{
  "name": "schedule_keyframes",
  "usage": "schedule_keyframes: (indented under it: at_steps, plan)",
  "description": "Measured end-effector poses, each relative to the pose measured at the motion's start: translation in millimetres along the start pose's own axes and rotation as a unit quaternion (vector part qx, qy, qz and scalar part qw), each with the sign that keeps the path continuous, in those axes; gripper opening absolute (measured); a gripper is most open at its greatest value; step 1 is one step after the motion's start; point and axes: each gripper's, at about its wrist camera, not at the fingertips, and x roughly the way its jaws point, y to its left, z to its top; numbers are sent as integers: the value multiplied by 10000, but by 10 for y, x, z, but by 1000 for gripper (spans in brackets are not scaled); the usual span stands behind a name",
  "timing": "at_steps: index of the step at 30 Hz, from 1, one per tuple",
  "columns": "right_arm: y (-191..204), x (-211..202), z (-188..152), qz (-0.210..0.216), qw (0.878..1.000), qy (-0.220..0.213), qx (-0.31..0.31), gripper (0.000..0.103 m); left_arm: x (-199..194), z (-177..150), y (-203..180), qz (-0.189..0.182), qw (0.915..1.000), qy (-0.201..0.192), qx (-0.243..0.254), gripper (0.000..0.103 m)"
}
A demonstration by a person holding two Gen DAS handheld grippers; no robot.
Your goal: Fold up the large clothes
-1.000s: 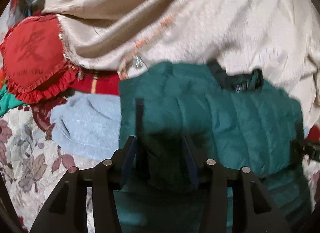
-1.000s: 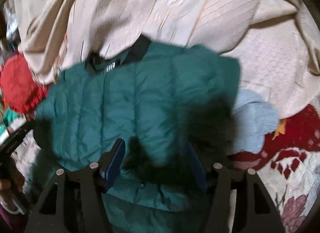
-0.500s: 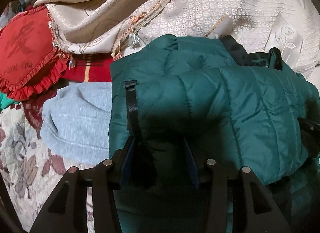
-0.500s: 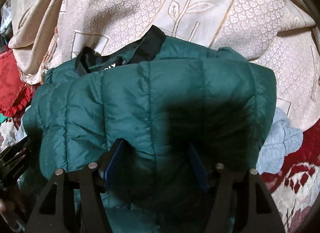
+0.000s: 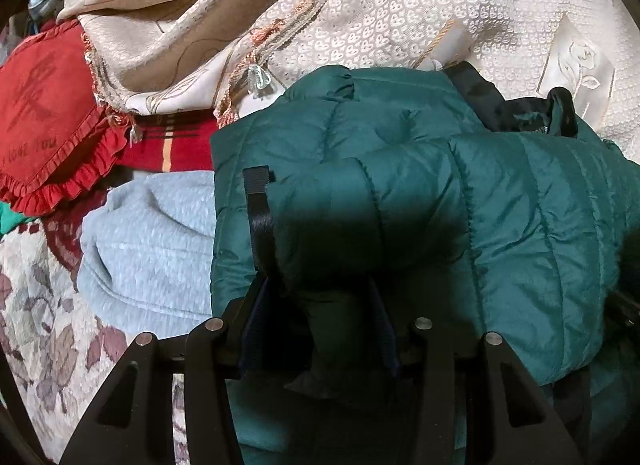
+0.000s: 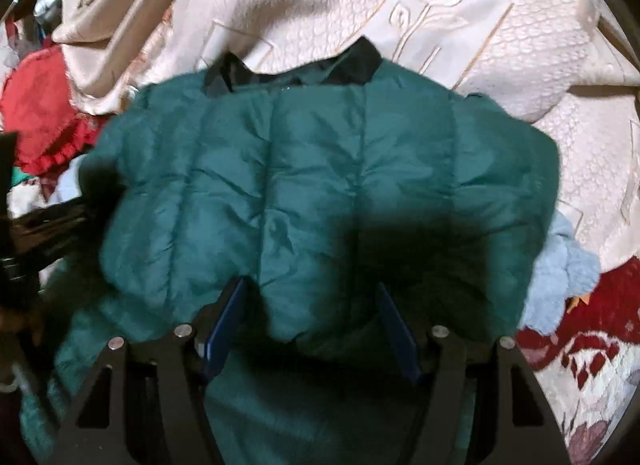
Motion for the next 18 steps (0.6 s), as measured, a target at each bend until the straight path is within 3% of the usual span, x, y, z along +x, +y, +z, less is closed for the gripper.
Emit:
schedule_keyframes:
  at_steps: [4, 11, 15, 18]
  plan:
    - [-20, 180, 124, -3, 9997, -15, 231, 73, 46, 54, -8, 64, 10000, 5, 42, 33]
    - [-111, -146, -12, 206, 9992, -63, 325, 73, 73, 41, 2, 67, 10000, -7, 23, 34]
    - [-221, -360, -184, -47, 9995, -209, 245, 73, 71, 35, 2, 82, 10000, -23, 14, 35]
    - [-357, -227, -249, -405, 9984, 12, 397, 73, 70, 23, 0, 129, 9999, -51, 5, 37]
